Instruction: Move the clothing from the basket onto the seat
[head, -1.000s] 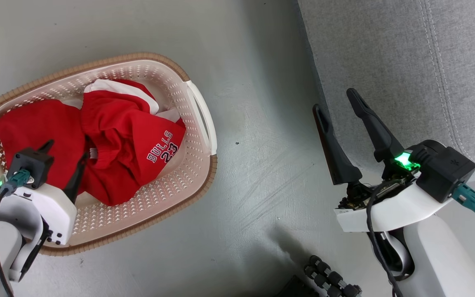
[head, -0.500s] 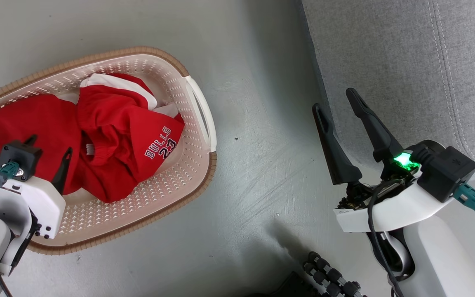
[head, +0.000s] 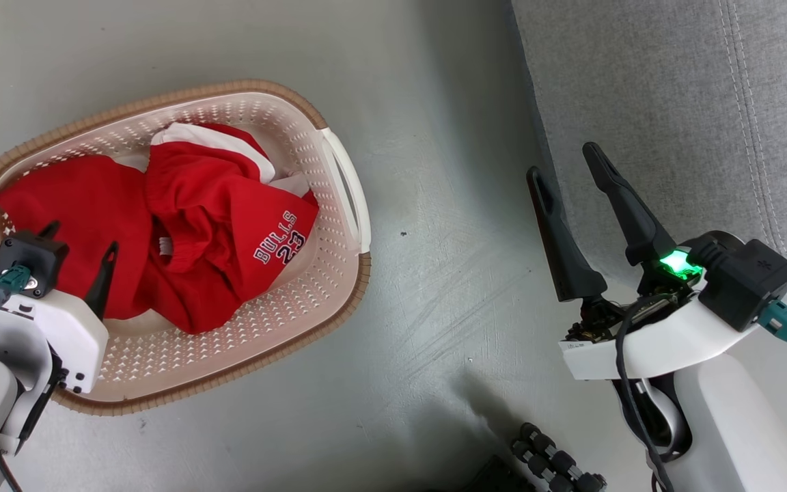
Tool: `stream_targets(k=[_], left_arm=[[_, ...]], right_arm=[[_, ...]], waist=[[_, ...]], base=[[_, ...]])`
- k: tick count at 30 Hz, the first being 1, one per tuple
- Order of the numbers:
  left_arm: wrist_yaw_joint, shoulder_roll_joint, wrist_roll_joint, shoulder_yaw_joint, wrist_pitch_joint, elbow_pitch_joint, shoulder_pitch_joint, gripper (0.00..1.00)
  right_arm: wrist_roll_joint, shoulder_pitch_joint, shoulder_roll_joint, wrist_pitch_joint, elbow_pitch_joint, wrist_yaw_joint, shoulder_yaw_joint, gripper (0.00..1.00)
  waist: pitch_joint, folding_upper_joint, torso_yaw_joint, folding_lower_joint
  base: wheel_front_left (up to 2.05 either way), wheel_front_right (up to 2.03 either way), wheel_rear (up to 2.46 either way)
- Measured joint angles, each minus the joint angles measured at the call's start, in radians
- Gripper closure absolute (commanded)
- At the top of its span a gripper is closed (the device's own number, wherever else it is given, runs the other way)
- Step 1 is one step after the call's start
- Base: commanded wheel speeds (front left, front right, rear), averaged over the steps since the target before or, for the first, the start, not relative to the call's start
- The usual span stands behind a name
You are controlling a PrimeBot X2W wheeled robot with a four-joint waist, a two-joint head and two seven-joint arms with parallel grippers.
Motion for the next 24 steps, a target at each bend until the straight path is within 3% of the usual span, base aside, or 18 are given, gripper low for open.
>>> stream_targets(k=[24], left_arm=[[0.006, 0.008, -0.002, 0.013, 0.021, 0.027, -0.016, 0.00]], right_arm=[[0.000, 0.005, 0.000, 0.000, 0.002, 0.000, 0.002, 0.00]], waist=[[0.021, 0.0000, 0.003, 0.0000]], base=[[0.00, 0.00, 0.00]])
